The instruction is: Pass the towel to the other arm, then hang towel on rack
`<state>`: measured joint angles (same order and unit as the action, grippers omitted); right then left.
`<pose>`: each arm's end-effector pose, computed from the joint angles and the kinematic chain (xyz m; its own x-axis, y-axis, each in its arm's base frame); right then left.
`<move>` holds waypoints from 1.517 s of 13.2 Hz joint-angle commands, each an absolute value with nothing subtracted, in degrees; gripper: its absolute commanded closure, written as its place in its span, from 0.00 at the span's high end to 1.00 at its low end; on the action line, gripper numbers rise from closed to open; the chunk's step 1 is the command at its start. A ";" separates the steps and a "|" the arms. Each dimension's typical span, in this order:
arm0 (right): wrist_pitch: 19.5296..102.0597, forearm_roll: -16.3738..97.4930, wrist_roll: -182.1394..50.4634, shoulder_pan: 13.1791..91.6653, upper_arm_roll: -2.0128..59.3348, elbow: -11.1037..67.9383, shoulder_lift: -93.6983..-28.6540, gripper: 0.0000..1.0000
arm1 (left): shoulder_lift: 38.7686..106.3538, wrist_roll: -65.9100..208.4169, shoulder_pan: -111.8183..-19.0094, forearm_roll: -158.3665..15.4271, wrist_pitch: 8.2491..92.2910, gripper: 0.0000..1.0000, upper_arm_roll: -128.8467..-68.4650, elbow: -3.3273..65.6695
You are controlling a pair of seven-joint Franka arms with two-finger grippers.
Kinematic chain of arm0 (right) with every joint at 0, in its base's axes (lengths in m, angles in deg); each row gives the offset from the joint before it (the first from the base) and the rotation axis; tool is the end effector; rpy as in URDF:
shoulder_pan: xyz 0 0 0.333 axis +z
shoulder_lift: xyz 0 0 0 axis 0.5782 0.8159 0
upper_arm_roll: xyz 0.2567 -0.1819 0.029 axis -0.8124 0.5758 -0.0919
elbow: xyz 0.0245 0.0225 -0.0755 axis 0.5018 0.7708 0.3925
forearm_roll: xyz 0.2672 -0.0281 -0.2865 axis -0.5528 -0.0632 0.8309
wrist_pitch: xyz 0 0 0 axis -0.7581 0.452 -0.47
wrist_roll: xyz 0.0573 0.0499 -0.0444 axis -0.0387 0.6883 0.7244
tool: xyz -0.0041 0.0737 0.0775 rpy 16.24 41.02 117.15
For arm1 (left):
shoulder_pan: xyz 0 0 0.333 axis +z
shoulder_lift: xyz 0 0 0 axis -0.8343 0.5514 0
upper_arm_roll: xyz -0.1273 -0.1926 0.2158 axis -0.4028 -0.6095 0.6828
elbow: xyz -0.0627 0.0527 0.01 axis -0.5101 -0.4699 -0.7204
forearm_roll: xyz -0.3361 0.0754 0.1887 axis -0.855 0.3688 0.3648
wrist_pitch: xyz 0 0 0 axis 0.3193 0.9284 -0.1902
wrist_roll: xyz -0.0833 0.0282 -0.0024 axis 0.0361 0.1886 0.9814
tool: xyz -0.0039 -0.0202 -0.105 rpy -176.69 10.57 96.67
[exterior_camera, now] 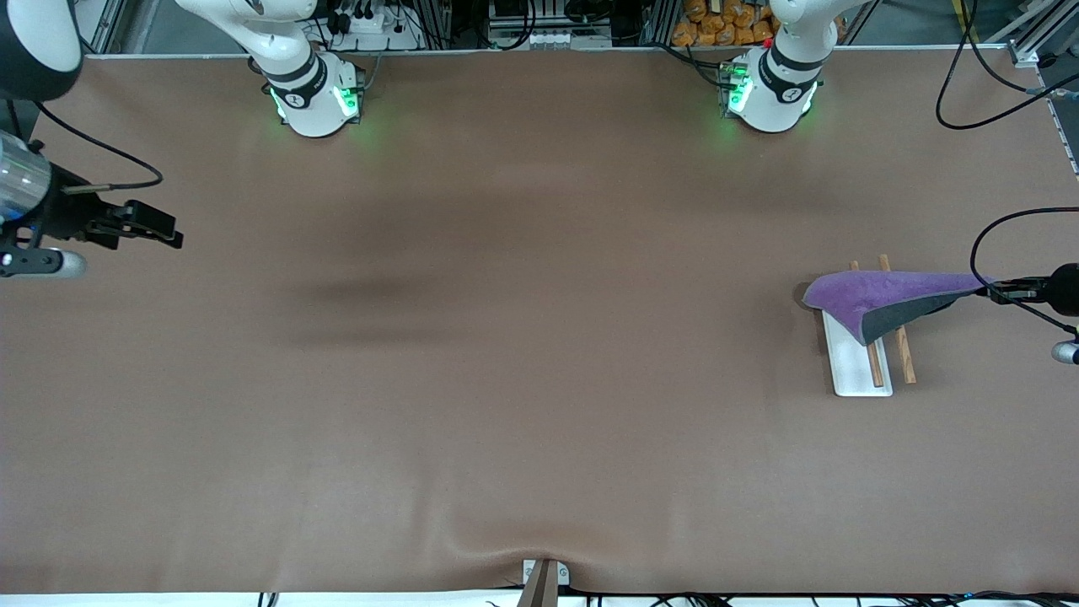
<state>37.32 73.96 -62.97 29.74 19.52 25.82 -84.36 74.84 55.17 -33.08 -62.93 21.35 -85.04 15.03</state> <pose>0.5545 -0.0119 0.5732 0.9969 0.0028 -0.0787 -0.0023 -0.9979 -0.0647 0.6100 0.2155 0.3788 0.9155 0.1288 -0.3812 0.1835 -0.9768 0.1105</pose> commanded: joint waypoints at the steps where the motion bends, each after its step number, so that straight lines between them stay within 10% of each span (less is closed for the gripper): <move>1: 34.57 74.06 -64.85 28.73 18.91 21.77 -82.88 1.00 | 75.76 52.77 -31.67 -63.18 22.75 0.00 -85.52 15.04; 10: 33.86 75.12 -63.80 29.34 18.73 17.11 -82.88 1.00 | 78.40 48.28 -29.73 -62.48 26.35 0.00 -85.52 15.04; 12: 33.86 76.17 -63.71 29.52 18.47 17.02 -83.41 1.00 | 78.93 44.44 -28.34 -62.48 27.06 0.22 -85.51 15.04; 16: 34.20 75.56 -63.71 29.52 18.47 16.41 -83.50 1.00 | 79.46 40.11 -26.66 -62.65 28.73 1.00 -85.52 15.04; 20: 34.38 75.47 -63.62 30.58 18.29 15.53 -83.32 1.00 | 77.62 38.79 -26.57 -63.09 28.64 1.00 -85.69 14.08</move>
